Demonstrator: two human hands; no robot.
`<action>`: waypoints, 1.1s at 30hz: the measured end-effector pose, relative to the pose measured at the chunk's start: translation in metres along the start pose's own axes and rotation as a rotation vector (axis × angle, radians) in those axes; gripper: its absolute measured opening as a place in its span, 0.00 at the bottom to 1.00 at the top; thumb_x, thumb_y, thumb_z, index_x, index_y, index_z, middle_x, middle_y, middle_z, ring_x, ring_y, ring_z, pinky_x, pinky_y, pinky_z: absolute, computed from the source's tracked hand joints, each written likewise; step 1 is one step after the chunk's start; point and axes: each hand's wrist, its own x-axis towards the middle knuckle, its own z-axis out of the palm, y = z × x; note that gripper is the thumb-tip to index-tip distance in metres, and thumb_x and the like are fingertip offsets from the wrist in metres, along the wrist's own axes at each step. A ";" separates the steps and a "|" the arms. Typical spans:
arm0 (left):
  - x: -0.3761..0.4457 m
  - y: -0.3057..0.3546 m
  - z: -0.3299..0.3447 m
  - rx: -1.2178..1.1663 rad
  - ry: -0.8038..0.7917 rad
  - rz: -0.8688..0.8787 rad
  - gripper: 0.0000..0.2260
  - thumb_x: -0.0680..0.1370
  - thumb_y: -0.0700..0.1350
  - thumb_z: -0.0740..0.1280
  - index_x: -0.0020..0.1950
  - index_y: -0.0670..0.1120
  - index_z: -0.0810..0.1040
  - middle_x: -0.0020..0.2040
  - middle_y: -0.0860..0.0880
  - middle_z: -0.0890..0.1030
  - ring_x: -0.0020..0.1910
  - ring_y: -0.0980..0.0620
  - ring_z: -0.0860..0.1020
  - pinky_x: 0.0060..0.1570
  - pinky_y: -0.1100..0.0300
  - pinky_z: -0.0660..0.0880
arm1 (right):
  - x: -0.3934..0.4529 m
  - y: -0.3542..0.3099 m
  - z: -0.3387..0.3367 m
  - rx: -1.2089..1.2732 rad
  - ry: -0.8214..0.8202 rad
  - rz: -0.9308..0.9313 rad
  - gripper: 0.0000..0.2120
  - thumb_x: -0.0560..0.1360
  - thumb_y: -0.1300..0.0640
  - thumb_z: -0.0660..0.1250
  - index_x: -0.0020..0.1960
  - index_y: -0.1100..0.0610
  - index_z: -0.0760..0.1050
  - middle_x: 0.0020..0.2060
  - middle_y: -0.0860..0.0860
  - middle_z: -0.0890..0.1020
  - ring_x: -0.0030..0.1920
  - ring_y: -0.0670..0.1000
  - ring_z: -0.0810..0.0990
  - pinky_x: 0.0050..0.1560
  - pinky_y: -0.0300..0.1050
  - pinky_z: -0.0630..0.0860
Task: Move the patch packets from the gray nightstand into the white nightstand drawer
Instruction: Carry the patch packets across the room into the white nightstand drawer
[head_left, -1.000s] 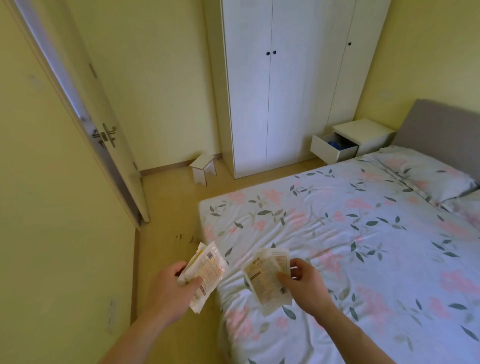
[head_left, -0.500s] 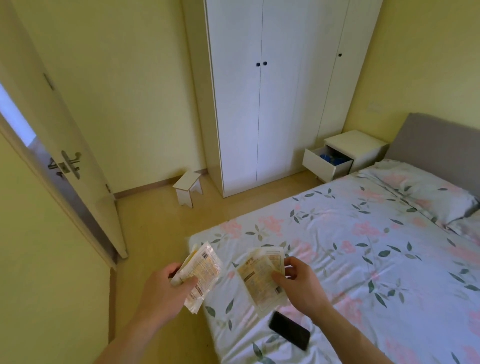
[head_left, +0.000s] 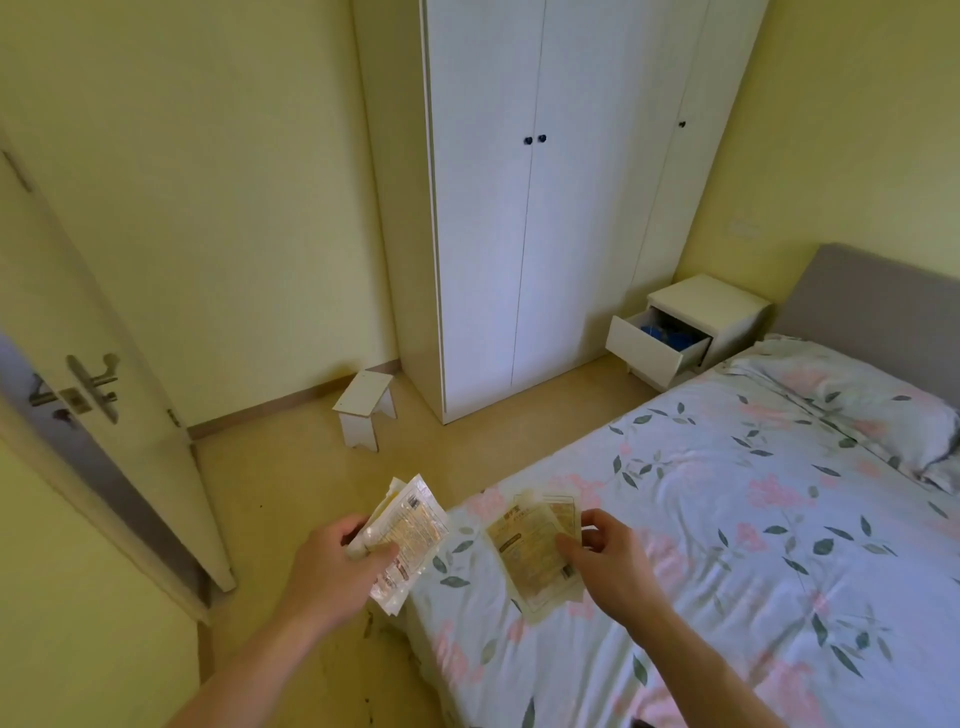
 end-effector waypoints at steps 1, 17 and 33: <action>0.017 0.000 -0.008 0.007 -0.014 0.003 0.08 0.77 0.45 0.74 0.52 0.56 0.81 0.47 0.57 0.86 0.41 0.59 0.85 0.38 0.63 0.78 | 0.008 -0.007 0.008 0.001 0.014 0.010 0.04 0.79 0.54 0.71 0.53 0.51 0.80 0.42 0.47 0.88 0.41 0.49 0.87 0.46 0.55 0.85; 0.314 0.017 -0.100 0.046 -0.174 0.040 0.06 0.76 0.43 0.74 0.50 0.54 0.84 0.43 0.57 0.87 0.40 0.58 0.85 0.36 0.62 0.80 | 0.225 -0.099 0.130 0.146 0.196 0.148 0.03 0.81 0.58 0.68 0.53 0.53 0.80 0.42 0.49 0.88 0.38 0.46 0.87 0.32 0.35 0.78; 0.610 0.066 -0.160 -0.099 -0.308 -0.078 0.05 0.77 0.41 0.72 0.52 0.46 0.82 0.45 0.49 0.87 0.42 0.50 0.87 0.43 0.50 0.84 | 0.461 -0.220 0.220 0.220 0.243 0.222 0.04 0.81 0.56 0.68 0.56 0.51 0.79 0.43 0.46 0.88 0.43 0.48 0.88 0.51 0.53 0.84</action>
